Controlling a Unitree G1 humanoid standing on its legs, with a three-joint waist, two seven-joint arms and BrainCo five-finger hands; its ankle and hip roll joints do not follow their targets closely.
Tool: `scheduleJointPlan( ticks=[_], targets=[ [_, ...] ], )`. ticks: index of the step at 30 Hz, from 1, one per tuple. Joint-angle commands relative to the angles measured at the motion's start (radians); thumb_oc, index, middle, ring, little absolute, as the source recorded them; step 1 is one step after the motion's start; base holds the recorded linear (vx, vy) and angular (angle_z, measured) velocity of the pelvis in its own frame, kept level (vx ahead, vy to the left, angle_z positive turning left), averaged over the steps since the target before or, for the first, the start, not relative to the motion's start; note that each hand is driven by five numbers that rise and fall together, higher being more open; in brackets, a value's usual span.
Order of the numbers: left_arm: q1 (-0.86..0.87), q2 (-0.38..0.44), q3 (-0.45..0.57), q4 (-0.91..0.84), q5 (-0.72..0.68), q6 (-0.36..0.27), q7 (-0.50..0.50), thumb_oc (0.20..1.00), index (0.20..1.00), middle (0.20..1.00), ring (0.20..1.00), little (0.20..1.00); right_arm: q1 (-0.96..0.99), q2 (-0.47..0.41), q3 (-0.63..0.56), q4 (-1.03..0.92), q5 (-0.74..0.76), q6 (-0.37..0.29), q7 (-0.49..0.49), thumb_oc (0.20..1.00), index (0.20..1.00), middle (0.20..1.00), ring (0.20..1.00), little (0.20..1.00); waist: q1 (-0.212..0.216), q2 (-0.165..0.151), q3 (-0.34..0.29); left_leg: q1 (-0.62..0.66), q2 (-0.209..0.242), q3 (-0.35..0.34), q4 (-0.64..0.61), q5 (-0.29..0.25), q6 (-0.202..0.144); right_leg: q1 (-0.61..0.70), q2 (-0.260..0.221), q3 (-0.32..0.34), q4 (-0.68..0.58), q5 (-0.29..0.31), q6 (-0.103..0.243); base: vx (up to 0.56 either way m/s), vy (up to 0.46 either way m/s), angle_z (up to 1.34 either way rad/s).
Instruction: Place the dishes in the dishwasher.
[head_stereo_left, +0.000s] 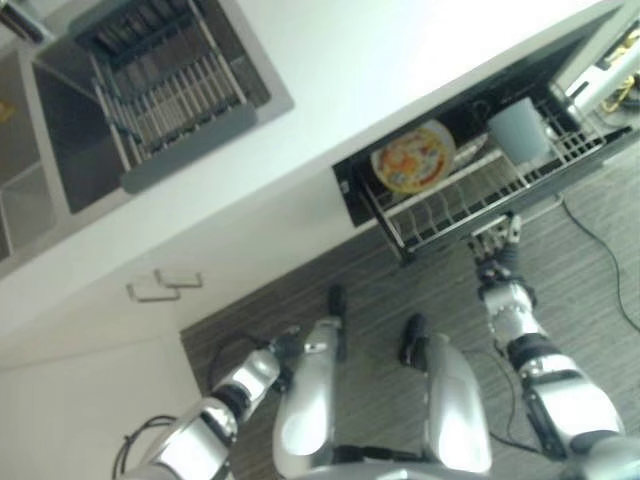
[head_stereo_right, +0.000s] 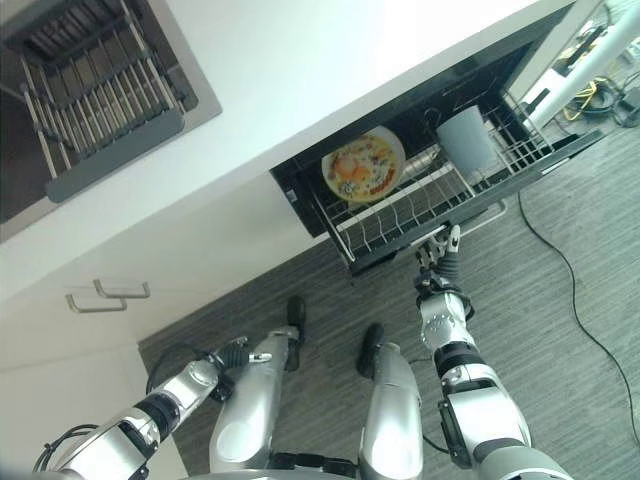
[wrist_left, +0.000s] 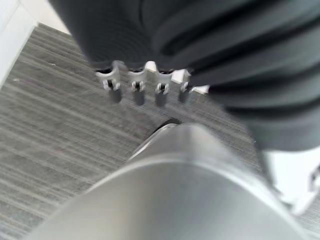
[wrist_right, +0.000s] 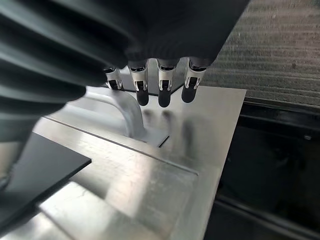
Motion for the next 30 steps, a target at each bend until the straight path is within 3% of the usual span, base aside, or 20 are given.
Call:
scheduleJointPlan(
  ticks=[1,11,16,22,26,28,30],
  targets=[
    [0.079,0.036,-0.023,-0.048,0.017,-0.029,0.003,1.000,1.000,1.000,1.000,1.000,-0.196,-0.058,0.046,-0.078,-0.091,0.001,0.033,1.000,1.000,1.000,1.000,1.000,0.067,-0.017,-0.035,0.101,-0.045,0.021,-0.029,-0.038,0.030,0.062,0.018,0.062,0.027,0.014,0.029,0.11,0.022,0.33],
    [0.106,0.100,-0.022,-0.095,0.034,-0.102,-0.043,1.000,1.000,1.000,1.000,1.000,-0.393,-0.139,0.094,-0.054,-0.142,0.020,0.005,1.000,1.000,1.000,1.000,1.000,0.140,-0.027,-0.023,0.075,-0.074,-0.002,-0.055,-0.041,0.046,0.062,0.000,0.039,-0.021,0.047,0.056,0.08,0.030,0.28],
    [0.118,0.143,-0.035,-0.151,0.066,-0.159,-0.009,1.000,1.000,1.000,1.000,1.000,-0.457,-0.156,0.123,-0.065,-0.163,0.025,-0.001,1.000,1.000,1.000,1.000,1.000,0.166,-0.043,-0.023,0.051,-0.073,0.000,-0.031,-0.057,0.054,0.062,-0.005,0.030,-0.031,0.056,0.064,0.09,0.000,0.06],
    [0.113,0.226,-0.051,-0.314,0.048,-0.150,0.027,1.000,1.000,1.000,1.000,1.000,-0.519,-0.184,0.134,-0.075,-0.160,0.032,0.002,1.000,1.000,1.000,1.000,1.000,0.191,-0.053,-0.023,0.048,-0.075,-0.004,-0.037,-0.064,0.059,0.078,-0.011,0.021,-0.063,0.071,0.081,0.04,-0.045,0.06],
    [0.108,0.258,-0.044,-0.364,0.059,-0.167,0.055,1.000,1.000,1.000,1.000,1.000,-0.490,-0.159,0.146,-0.084,-0.178,0.085,-0.012,1.000,1.000,1.000,1.000,1.000,0.192,-0.064,-0.023,0.080,-0.061,0.000,-0.080,-0.031,0.056,0.116,-0.003,0.011,-0.130,0.114,0.084,-0.07,-0.085,0.00],
    [0.114,0.265,-0.034,-0.385,0.057,-0.185,0.075,1.000,1.000,1.000,1.000,1.000,-0.446,-0.143,0.168,-0.081,-0.259,0.146,0.004,1.000,1.000,1.000,1.000,1.000,0.186,-0.069,-0.023,0.126,-0.051,0.005,-0.113,-0.023,0.048,0.158,-0.002,0.014,-0.178,0.132,0.090,-0.01,-0.096,-0.06],
    [0.121,0.262,-0.023,-0.402,0.047,-0.207,0.085,1.000,1.000,1.000,1.000,1.000,-0.407,-0.137,0.197,-0.078,-0.286,0.159,0.042,1.000,1.000,1.000,1.000,1.000,0.180,-0.072,-0.032,0.164,-0.039,0.012,-0.144,-0.015,0.039,0.195,-0.003,0.013,-0.223,0.146,0.093,0.00,-0.072,-0.15]
  ],
)
